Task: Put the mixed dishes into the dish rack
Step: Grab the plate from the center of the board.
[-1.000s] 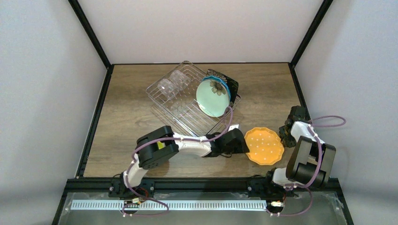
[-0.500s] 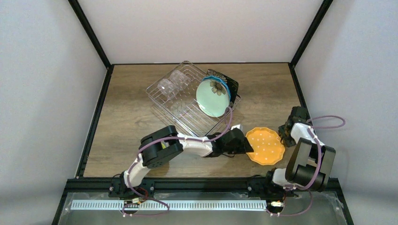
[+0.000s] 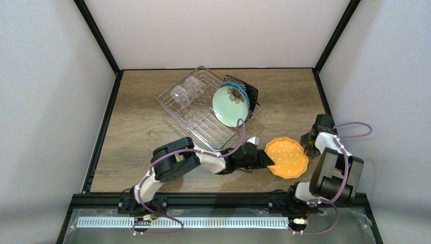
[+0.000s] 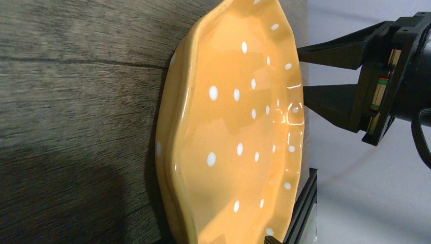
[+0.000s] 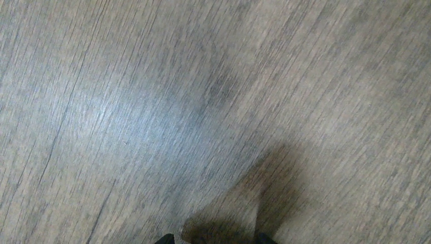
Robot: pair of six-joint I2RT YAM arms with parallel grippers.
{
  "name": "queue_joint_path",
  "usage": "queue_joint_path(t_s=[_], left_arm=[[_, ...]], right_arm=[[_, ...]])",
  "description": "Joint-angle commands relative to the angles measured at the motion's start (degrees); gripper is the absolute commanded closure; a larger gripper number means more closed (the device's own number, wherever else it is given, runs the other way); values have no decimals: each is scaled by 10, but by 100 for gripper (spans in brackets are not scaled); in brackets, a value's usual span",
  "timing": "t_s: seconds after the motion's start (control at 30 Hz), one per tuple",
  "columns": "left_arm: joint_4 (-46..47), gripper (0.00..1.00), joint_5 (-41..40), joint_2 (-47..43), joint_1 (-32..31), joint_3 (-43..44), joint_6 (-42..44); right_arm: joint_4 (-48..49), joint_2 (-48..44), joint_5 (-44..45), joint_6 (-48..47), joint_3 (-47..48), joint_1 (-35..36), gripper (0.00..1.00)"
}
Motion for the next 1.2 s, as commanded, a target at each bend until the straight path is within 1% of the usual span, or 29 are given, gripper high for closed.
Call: queue_joint_path(t_s=[0.0, 0.23, 0.57, 0.83, 1.17], left_arm=[[72, 0, -1, 9, -2, -4, -9], [77, 0, -10, -13, 1, -8, 3], [90, 0, -9, -21, 13, -6, 7], [66, 0, -7, -25, 35, 9, 22], [44, 0, 7, -19, 44, 37, 44]], right_arm=[[-49, 42, -70, -8, -25, 6, 9], [-41, 48, -76, -21, -35, 6, 9], [-36, 52, -92, -34, -34, 6, 9], [-29, 46, -99, -36, -45, 10, 9], [-22, 51, -99, -33, -55, 37, 9]])
